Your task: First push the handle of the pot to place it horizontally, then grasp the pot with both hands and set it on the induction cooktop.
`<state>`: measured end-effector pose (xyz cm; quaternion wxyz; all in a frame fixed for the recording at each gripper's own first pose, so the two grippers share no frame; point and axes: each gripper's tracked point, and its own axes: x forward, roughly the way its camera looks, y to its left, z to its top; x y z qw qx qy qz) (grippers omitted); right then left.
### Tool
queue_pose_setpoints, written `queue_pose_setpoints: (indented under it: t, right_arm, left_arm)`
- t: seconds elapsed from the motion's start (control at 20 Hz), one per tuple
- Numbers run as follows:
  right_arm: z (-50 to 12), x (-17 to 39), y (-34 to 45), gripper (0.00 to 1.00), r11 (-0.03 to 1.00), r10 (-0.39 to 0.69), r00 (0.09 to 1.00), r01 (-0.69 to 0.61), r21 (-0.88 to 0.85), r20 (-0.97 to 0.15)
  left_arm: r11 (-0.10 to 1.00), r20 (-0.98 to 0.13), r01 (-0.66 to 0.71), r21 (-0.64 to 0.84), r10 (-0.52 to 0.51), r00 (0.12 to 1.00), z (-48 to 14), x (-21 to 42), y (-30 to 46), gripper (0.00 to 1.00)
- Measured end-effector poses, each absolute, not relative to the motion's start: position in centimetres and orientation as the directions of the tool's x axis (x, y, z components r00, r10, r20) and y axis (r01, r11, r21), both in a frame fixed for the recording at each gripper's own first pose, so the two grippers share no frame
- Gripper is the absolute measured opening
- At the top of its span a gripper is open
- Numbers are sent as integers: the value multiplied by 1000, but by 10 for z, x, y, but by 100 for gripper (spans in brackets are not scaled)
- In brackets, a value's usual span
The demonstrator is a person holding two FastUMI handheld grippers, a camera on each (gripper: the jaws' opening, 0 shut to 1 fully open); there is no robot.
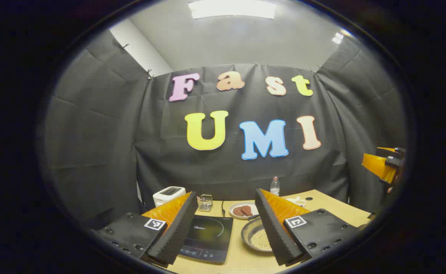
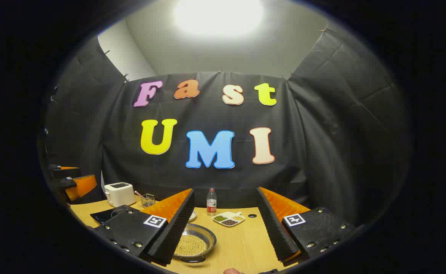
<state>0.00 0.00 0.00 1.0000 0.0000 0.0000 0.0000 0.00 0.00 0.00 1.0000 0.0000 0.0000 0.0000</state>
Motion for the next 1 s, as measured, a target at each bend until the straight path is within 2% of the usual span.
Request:
queue_pose_setpoints:
  t: [0.25, 0.3, 0.4, 0.45, 1.0]
  right_arm:
    - [2, 0, 4, 96, 1000, 0, 1000, 0, -7, 4]
    - [2, -1, 5, 96, 1000, 0, 1000, 0, -6, 3]
    - [2, -2, 7, 96, 1000, -2, 1000, 2, -3, 3]
    - [2, -3, 8, 96, 1000, -2, 1000, 2, -2, 3]
    - [-1, -1, 19, 96, 1000, -10, 1000, 11, 14, -5]
  left_arm:
    - [1000, 9, 8, 3, -8, 1000, 3, 3, 0, 98]
    - [1000, 11, 8, 5, -8, 1000, 4, 2, 2, 94]
    - [1000, 12, 8, 6, -8, 1000, 4, 1, 3, 94]
    - [1000, 14, 8, 6, -8, 1000, 4, 2, 4, 98]
    - [1000, 19, 7, 11, -8, 1000, 4, 0, 17, 98]
